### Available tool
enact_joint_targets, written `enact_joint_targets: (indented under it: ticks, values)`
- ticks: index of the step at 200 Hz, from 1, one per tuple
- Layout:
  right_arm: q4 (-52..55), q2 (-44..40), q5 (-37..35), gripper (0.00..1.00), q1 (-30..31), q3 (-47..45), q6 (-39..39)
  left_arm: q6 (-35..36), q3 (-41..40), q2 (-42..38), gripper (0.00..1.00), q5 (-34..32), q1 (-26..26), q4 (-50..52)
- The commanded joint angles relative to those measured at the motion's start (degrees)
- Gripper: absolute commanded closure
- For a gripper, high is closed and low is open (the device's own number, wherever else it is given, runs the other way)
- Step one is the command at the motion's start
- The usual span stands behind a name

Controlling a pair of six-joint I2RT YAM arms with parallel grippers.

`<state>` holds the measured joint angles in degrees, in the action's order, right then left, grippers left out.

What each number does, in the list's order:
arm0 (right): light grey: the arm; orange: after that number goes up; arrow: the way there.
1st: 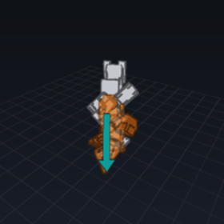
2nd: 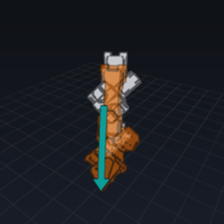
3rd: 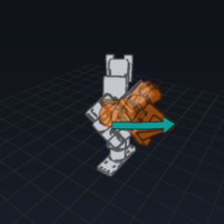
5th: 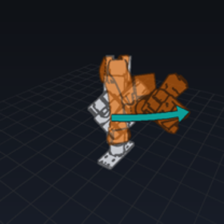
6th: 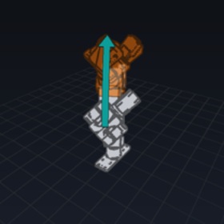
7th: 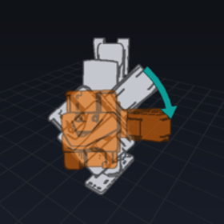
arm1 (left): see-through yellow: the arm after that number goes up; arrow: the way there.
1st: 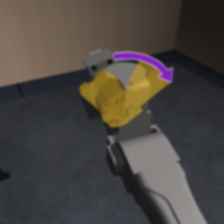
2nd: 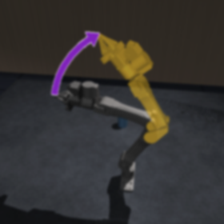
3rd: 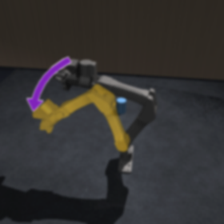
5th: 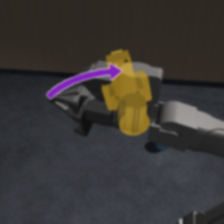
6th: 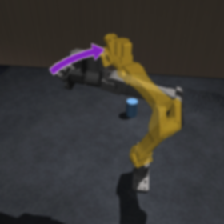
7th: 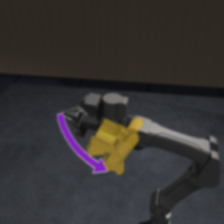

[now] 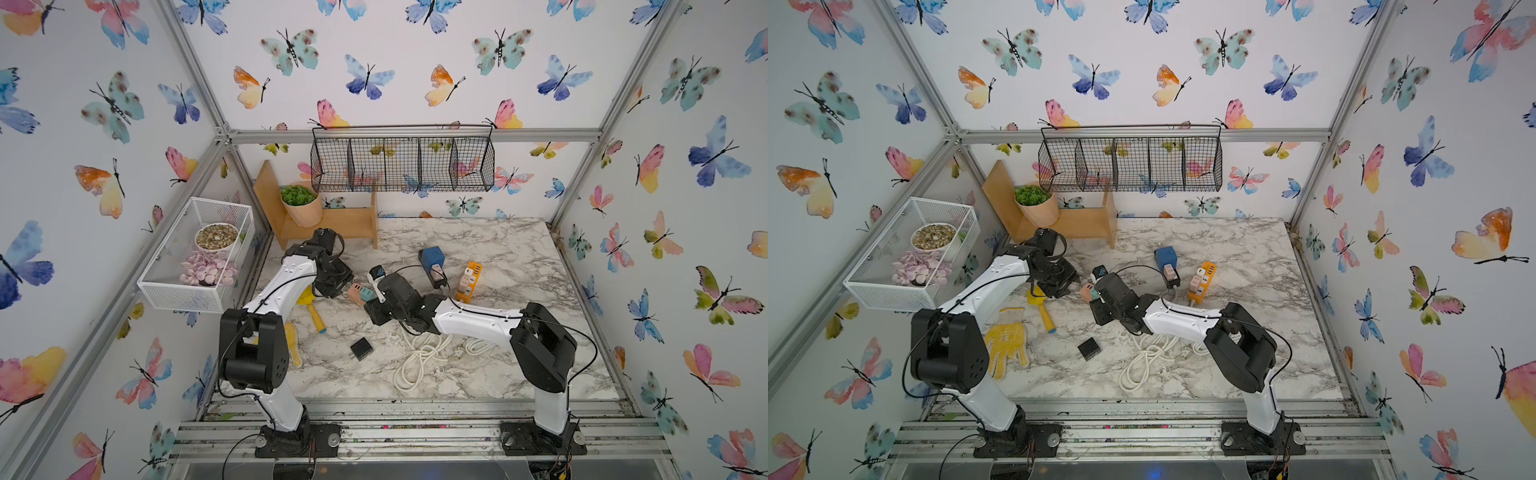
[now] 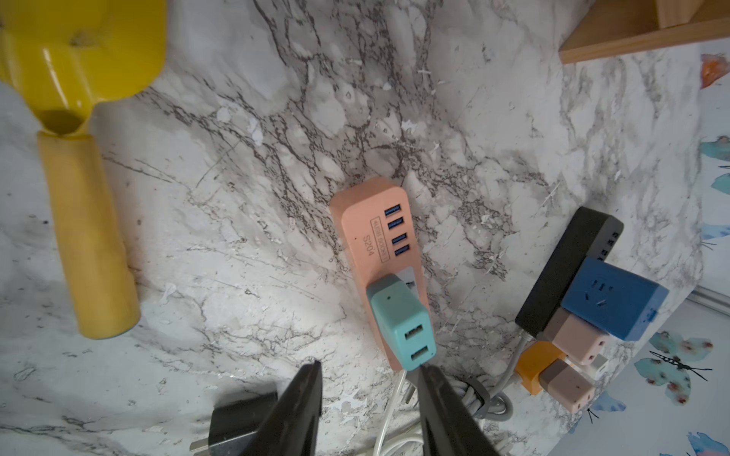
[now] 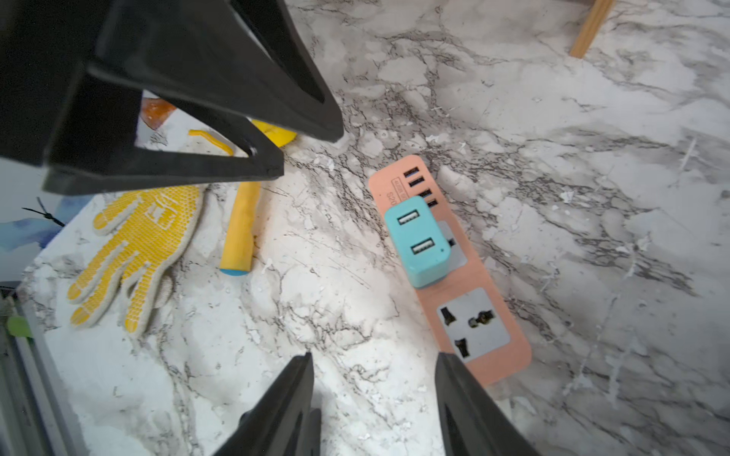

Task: Pull the plug off the socket
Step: Remove the plug from the socket.

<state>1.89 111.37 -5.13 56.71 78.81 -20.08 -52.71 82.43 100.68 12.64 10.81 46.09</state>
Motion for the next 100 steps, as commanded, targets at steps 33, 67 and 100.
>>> enact_joint_targets:
  ticks: [33,67,100]
  values:
    - [-8.9,0.1,1.3,0.43,-2.7,-1.7,9.0,-2.4,7.3,10.0,0.61,1.1,-0.3,4.0]
    - [-12.0,2.8,3.5,0.43,-3.1,-0.6,12.3,-3.5,10.9,14.6,0.62,0.5,0.0,5.5]
    - [-14.2,6.3,4.3,0.42,-3.1,1.7,14.5,-3.7,12.9,17.6,0.63,0.2,0.3,5.8]
